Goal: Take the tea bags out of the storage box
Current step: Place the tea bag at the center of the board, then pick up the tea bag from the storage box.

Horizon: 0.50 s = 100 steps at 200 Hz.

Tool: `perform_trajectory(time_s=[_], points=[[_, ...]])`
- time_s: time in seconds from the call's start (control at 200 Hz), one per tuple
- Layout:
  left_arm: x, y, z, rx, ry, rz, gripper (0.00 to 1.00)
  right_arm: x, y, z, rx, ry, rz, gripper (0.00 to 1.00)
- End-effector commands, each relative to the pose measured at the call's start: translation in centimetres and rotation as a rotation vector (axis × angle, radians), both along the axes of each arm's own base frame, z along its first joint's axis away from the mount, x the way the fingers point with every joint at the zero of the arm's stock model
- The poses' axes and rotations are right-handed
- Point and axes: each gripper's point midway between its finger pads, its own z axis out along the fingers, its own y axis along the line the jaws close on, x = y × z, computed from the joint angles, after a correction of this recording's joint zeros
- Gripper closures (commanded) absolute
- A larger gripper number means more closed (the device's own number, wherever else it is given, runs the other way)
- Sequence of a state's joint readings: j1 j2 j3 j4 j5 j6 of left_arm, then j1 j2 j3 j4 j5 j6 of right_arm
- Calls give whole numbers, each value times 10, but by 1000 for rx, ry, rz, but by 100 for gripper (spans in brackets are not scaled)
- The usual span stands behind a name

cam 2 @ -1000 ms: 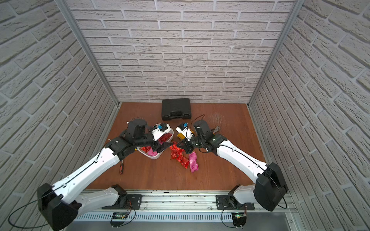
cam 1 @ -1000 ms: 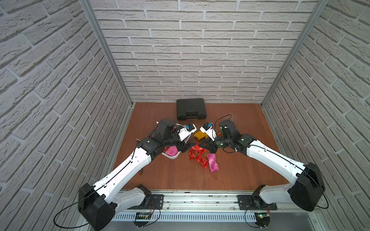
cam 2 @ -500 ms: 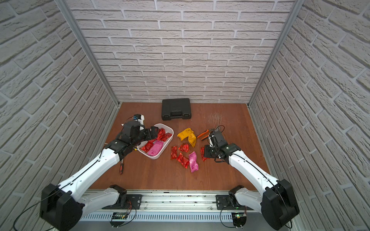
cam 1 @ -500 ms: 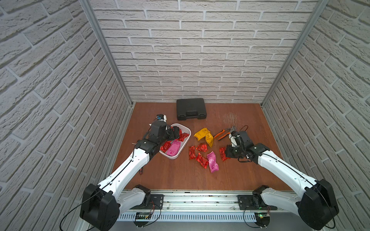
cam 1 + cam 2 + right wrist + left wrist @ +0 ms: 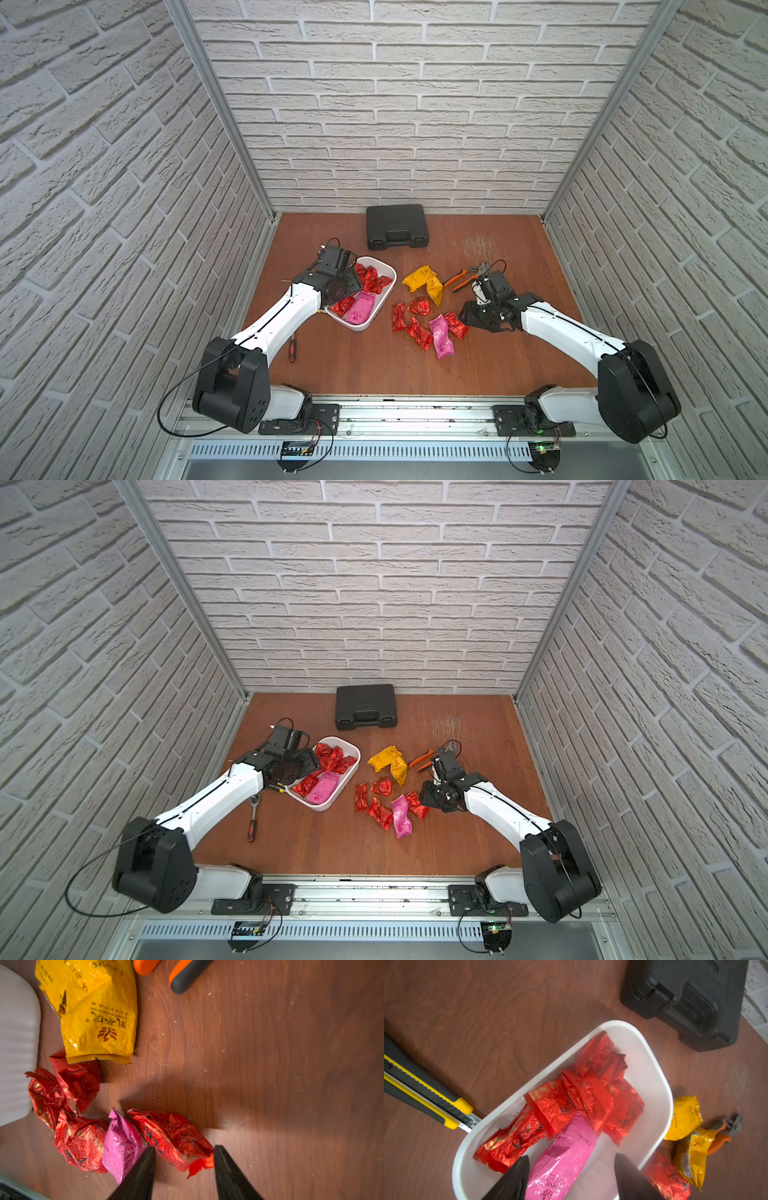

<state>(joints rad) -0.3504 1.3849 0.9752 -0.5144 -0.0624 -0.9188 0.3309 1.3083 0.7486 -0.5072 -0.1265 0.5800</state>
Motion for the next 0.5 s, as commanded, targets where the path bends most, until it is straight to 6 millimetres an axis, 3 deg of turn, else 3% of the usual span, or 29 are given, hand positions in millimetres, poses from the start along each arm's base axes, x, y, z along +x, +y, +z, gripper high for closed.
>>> perform_trajectory(time_s=[0.0, 0.185, 0.495], points=[[1, 6, -6, -8, 38, 65, 34, 8, -13, 31, -46, -95, -17, 45], [13, 6, -20, -73, 15, 129, 42, 11, -18, 53, -50, -153, -23, 45], [29, 16, -37, -117, -6, 211, 47, 12, -9, 60, -12, -145, 7, 46]])
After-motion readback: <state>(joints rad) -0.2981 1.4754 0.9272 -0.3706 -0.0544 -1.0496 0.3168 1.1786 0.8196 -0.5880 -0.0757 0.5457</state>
